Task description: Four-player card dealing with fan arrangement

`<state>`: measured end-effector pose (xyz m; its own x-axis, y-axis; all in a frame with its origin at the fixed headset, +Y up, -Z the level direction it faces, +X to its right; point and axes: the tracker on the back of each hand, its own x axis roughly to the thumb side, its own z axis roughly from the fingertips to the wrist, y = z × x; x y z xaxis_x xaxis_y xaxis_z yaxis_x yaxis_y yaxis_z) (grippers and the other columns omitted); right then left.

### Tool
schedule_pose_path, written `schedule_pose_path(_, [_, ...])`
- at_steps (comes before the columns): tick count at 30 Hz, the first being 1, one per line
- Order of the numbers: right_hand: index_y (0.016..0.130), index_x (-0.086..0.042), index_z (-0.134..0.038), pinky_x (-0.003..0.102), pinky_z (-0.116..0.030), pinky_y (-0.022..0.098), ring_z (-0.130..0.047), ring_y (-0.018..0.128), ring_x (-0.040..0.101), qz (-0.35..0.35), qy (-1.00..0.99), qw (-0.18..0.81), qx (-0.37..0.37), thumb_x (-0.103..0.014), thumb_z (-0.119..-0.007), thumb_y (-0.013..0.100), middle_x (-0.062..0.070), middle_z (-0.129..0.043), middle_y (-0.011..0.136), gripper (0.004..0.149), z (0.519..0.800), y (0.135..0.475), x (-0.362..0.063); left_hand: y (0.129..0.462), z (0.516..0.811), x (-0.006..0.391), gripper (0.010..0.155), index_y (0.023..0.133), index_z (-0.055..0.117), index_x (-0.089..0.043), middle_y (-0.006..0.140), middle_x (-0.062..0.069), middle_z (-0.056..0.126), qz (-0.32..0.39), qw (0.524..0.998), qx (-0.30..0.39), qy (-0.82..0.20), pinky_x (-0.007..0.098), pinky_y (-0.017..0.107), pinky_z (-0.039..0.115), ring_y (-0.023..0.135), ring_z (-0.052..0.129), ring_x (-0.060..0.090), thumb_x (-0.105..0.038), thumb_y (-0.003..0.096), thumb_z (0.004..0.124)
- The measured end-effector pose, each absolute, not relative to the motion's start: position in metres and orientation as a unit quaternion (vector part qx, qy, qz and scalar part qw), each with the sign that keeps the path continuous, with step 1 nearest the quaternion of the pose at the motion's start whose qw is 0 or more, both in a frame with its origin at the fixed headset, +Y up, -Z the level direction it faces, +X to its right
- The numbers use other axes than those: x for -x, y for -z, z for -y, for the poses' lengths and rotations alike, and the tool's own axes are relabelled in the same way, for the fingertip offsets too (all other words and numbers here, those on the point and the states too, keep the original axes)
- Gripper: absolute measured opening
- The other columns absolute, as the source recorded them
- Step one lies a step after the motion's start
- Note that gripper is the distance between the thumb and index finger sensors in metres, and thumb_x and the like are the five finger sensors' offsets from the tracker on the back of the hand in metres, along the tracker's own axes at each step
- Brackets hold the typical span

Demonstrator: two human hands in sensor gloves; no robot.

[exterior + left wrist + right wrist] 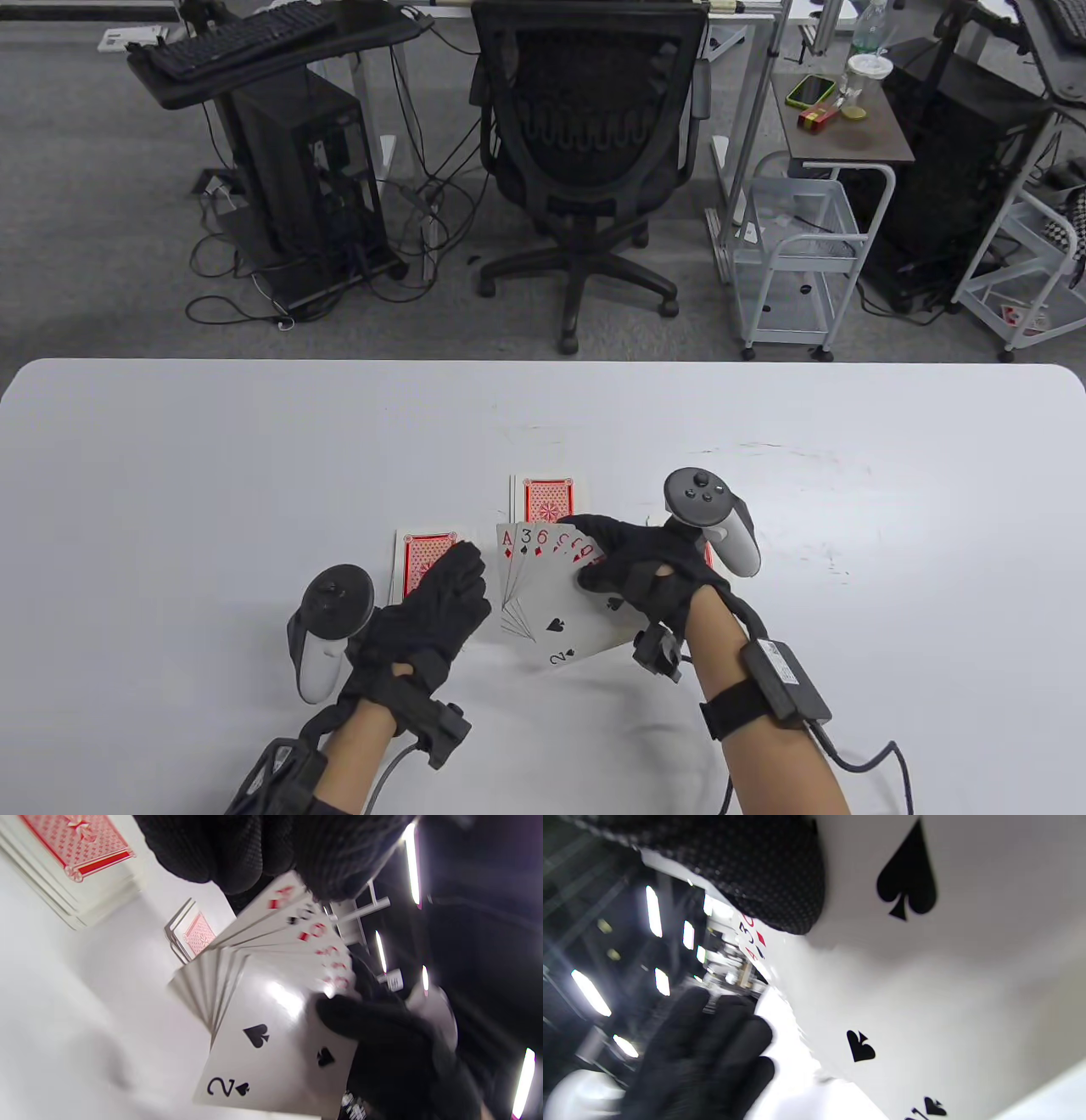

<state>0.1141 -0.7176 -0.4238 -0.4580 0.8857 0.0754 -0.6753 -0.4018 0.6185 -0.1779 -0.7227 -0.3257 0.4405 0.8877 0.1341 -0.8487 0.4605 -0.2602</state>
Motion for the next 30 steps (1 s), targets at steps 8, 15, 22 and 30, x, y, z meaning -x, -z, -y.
schedule_pose_path(8, [0.105, -0.020, -0.063, 0.054, -0.079, 0.048, -0.096, 0.076, 0.042, -0.316, -0.838, 0.380, -0.233, -0.006, -0.085, 0.049, 0.015, -0.079, 0.092, 0.061, 0.735, 0.434, -0.079, 0.315, 0.748, 0.104, 0.065, 0.106, 0.051, -0.036, 0.114, -0.007, 0.057, 0.220, 0.938, 0.172, -0.204, 0.045, 0.074, 0.063, 0.106, 0.063, 0.027, -0.032, 0.0510, 0.084])
schedule_pose_path(15, [0.103, -0.024, -0.064, 0.060, -0.070, 0.054, -0.090, 0.080, 0.041, -0.243, -0.903, 0.253, -0.246, -0.005, -0.084, 0.049, 0.011, -0.077, 0.096, 0.061, 0.740, 0.431, -0.062, 0.328, 0.769, 0.093, 0.061, 0.106, 0.051, -0.040, 0.114, -0.014, 0.053, 0.192, 0.939, 0.238, -0.156, 0.043, 0.076, 0.059, 0.107, 0.055, 0.018, -0.029, 0.0532, 0.080])
schedule_pose_path(22, [0.103, -0.033, -0.061, 0.060, -0.061, 0.058, -0.070, 0.072, 0.033, -0.178, -0.945, 0.156, -0.226, -0.010, -0.085, 0.048, 0.009, -0.049, 0.094, 0.064, 0.750, 0.426, -0.057, 0.336, 0.770, 0.090, 0.057, 0.103, 0.055, -0.043, 0.111, -0.018, 0.058, 0.175, 0.942, 0.249, -0.142, 0.038, 0.074, 0.062, 0.104, 0.057, 0.012, -0.028, 0.0538, 0.079])
schedule_pose_path(30, [0.110, -0.017, -0.047, 0.062, -0.063, 0.062, -0.083, 0.078, 0.037, -0.109, -0.970, 0.045, -0.210, -0.021, -0.091, 0.044, 0.010, -0.062, 0.099, 0.079, 0.756, 0.424, -0.053, 0.336, 0.771, 0.089, 0.057, 0.103, 0.056, -0.043, 0.110, -0.019, 0.058, 0.170, 0.943, 0.247, -0.145, 0.038, 0.074, 0.061, 0.104, 0.057, 0.012, -0.028, 0.0538, 0.079])
